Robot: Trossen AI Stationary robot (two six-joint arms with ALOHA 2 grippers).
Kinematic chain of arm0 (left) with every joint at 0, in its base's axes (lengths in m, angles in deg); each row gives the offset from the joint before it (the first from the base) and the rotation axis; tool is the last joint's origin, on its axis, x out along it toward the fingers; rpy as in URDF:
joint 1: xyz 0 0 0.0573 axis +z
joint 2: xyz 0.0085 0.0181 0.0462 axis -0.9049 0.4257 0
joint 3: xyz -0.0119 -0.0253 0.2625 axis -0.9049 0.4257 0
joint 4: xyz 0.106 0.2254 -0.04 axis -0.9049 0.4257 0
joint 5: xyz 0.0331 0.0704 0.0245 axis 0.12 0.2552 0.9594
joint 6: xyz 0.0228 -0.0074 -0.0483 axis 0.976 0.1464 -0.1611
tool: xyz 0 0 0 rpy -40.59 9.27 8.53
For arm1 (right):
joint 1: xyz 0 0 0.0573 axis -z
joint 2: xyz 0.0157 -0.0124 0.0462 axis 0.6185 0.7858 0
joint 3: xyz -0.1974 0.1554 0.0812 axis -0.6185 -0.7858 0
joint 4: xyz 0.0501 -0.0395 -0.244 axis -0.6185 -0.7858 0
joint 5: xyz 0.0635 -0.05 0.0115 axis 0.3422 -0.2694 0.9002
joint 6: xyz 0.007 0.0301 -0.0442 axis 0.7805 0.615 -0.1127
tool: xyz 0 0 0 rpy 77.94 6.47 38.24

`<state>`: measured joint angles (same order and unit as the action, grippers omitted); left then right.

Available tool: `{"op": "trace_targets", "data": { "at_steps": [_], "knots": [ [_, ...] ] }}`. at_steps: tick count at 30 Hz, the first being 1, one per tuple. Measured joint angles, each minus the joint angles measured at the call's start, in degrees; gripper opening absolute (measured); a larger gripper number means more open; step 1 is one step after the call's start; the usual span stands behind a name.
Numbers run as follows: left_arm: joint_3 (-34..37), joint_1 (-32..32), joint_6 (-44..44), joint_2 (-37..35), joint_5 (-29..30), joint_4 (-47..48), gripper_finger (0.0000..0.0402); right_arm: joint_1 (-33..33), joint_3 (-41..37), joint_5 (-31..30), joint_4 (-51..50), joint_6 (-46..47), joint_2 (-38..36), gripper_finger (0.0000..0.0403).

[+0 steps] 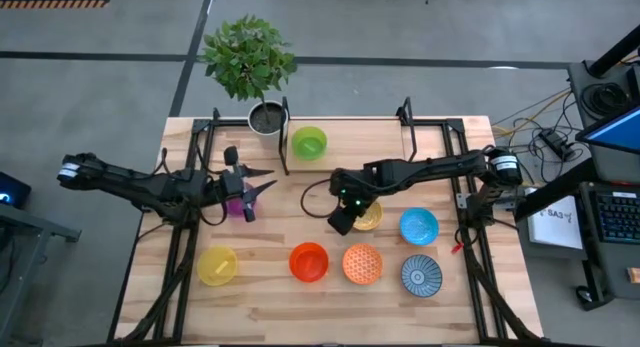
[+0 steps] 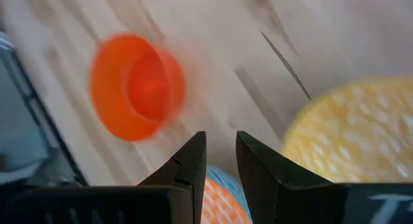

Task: Place and stack bowls onto a shelf
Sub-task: Put the yellow bowl on the shelf

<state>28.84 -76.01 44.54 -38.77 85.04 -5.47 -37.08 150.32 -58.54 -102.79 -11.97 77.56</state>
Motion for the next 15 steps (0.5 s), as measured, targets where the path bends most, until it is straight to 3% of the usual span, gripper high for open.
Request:
{"op": "trace_targets", "data": {
  "at_steps": [6,15],
  "knots": [
    [0.00,0.00,0.00,-0.02,0.00,0.00,0.0091,0.00,0.22,4.73,2.95,2.41,0.00,0.0075],
    [0.00,0.00,0.66,-0.02,-0.07,0.00,0.0091,-1.28,0.19,-4.73,-6.17,3.38,0.67,0.0084]
  ]
}}
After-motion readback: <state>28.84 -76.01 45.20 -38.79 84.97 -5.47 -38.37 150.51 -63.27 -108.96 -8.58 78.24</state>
